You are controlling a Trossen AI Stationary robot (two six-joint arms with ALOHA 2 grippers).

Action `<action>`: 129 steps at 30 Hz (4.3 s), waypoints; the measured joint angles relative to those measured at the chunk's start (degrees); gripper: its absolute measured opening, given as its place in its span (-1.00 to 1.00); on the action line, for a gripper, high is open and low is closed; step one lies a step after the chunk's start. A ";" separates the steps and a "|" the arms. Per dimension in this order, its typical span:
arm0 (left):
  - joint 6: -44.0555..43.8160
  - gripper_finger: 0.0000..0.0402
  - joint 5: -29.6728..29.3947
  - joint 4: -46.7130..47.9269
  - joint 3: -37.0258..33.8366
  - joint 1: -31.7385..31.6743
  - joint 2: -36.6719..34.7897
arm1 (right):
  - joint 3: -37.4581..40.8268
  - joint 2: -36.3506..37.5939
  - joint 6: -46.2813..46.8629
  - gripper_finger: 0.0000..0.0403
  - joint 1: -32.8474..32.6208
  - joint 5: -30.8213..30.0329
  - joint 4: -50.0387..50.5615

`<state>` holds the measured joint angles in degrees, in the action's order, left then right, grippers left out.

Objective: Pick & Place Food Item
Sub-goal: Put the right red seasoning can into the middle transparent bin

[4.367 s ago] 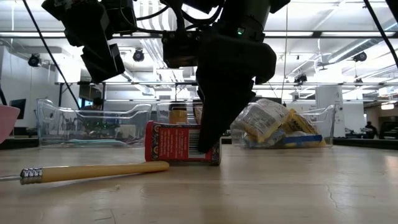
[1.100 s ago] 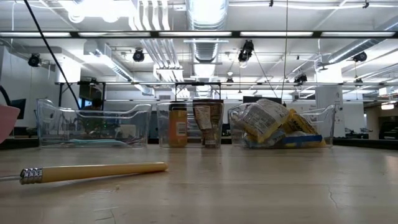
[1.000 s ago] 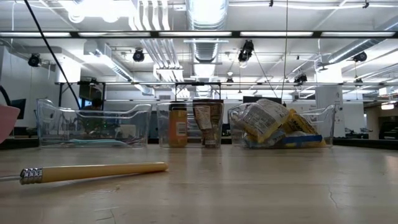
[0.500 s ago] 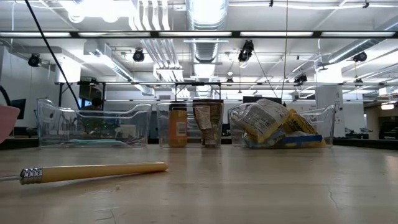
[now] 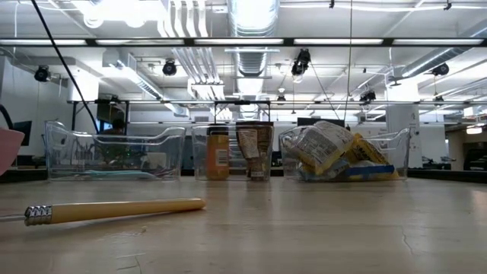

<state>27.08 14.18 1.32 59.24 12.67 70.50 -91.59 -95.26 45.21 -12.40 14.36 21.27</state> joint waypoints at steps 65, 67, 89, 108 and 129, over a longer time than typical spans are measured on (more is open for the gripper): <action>-37.47 0.07 -16.53 49.55 38.95 -44.81 35.38 | 0.00 24.06 -9.17 0.13 0.63 -24.13 46.32; -37.48 0.07 -16.46 49.69 38.96 -45.06 36.22 | 0.00 24.06 -9.44 0.13 0.63 -24.89 46.32; -33.41 0.07 -15.68 51.86 38.88 -44.92 45.31 | 0.23 24.00 -8.96 0.13 0.63 -25.02 46.45; -31.35 0.07 -14.36 52.44 38.18 -44.57 48.96 | 4.06 24.31 -6.00 0.13 0.63 -24.99 45.67; -21.06 0.07 -14.41 52.31 35.06 -42.38 48.74 | 4.09 25.35 -6.40 0.13 0.65 -26.50 45.77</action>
<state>6.02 -0.23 53.63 94.30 -29.71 119.24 -87.50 -69.91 38.81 -11.75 -12.14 67.05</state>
